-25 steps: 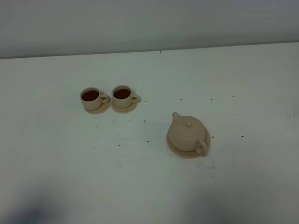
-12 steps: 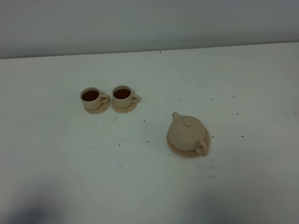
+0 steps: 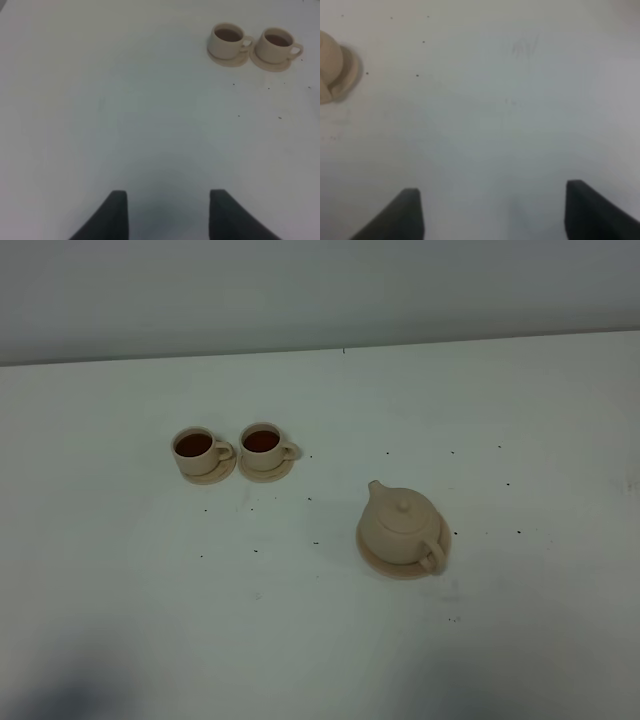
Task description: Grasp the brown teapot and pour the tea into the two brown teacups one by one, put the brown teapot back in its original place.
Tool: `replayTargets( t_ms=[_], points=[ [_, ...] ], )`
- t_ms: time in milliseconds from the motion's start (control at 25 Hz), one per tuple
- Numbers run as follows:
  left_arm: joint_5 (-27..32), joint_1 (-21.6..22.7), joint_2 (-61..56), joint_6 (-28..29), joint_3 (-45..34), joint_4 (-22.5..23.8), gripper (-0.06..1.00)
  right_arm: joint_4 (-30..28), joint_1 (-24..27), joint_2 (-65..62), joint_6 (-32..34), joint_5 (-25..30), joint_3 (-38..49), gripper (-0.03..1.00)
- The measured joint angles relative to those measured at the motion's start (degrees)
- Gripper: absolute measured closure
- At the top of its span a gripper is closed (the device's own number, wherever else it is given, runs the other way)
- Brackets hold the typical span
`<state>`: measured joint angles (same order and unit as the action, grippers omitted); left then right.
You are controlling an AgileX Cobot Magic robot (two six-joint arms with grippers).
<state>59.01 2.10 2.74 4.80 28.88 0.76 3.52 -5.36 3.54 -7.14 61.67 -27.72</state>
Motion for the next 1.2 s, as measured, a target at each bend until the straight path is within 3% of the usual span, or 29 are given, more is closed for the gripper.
replayTargets(
  t_ms=[760,1200],
  points=[
    [0.0,0.0,0.0,0.0,0.0,0.0,0.55,-0.2,1.3,0.0,0.6,0.0,0.0,0.74],
    [0.0,0.0,0.0,0.0,0.0,0.0,0.55,-0.2,1.3,0.0,0.7,0.0,0.0,0.76]
  ],
)
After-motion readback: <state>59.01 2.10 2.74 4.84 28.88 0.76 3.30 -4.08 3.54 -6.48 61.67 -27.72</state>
